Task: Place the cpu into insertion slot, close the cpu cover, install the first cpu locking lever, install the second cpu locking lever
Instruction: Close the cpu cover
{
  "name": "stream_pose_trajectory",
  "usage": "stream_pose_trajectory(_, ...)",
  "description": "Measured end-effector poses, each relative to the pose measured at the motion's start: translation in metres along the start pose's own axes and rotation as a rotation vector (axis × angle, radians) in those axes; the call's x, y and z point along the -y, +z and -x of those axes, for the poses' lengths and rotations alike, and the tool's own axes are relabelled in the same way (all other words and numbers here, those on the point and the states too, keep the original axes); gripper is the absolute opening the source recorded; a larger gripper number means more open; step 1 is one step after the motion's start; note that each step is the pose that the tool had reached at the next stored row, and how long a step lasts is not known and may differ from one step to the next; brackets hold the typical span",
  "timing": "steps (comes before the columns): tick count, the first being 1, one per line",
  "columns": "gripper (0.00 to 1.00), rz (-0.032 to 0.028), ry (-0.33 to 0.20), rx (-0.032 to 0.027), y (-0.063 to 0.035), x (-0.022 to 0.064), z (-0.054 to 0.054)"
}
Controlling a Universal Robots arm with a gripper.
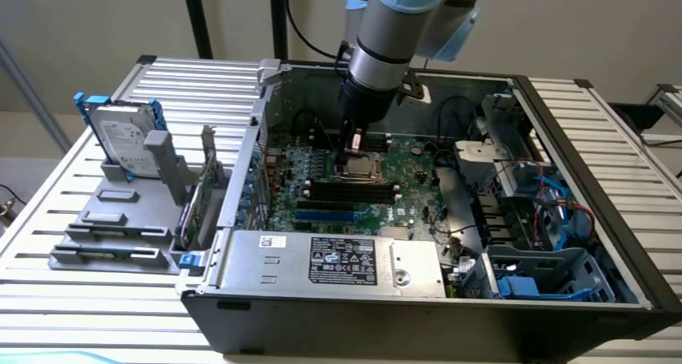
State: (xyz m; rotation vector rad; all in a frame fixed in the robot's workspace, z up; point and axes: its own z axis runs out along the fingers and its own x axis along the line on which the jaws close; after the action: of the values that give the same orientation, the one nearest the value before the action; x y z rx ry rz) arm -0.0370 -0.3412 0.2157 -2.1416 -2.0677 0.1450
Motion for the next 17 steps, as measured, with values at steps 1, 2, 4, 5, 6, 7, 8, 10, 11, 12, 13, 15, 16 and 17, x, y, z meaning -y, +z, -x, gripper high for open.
stream_pose_trajectory(1, 0.11, 0.0, 0.0, -0.0009, 0.0018, 0.0, 0.0)
stream_pose_trajectory(2, 0.11, -0.0001, 0.0, -0.0018, 0.0035, 0.0, 0.0)
stream_pose_trajectory(4, 0.11, -0.0002, -0.001, -0.0033, 0.0071, 0.0, 0.0)
stream_pose_trajectory(5, 0.11, -0.0002, -0.001, -0.004, 0.0089, 0.0, 0.0)
stream_pose_trajectory(6, 0.11, -0.0003, -0.001, -0.0046, 0.0107, -0.0001, 0.001)
stream_pose_trajectory(7, 0.11, -0.0003, -0.001, -0.0053, 0.0124, -0.0002, 0.001)
stream_pose_trajectory(8, 0.11, -0.0003, -0.001, -0.0057, 0.0135, -0.0004, 0.001)
stream_pose_trajectory(10, 0.11, -0.0011, -0.001, -0.0058, 0.0133, -0.0002, 0.001)
stream_pose_trajectory(11, 0.11, -0.0021, -0.001, -0.0059, 0.0121, 0.0001, 0.001)
stream_pose_trajectory(12, 0.11, -0.0028, -0.001, -0.006, 0.0096, 0.001, 0.001)
stream_pose_trajectory(13, 0.11, -0.0031, -0.001, -0.0061, 0.0072, 0.0026, 0.0)
stream_pose_trajectory(15, 0.11, -0.0033, -0.001, -0.0074, 0.0042, 0.0089, 0.001)
stream_pose_trajectory(16, 0.11, -0.0033, -0.002, -0.009, 0.0037, 0.0133, 0.001)
stream_pose_trajectory(17, 0.11, -0.0033, -0.002, -0.0104, 0.0034, 0.0177, 0.002)
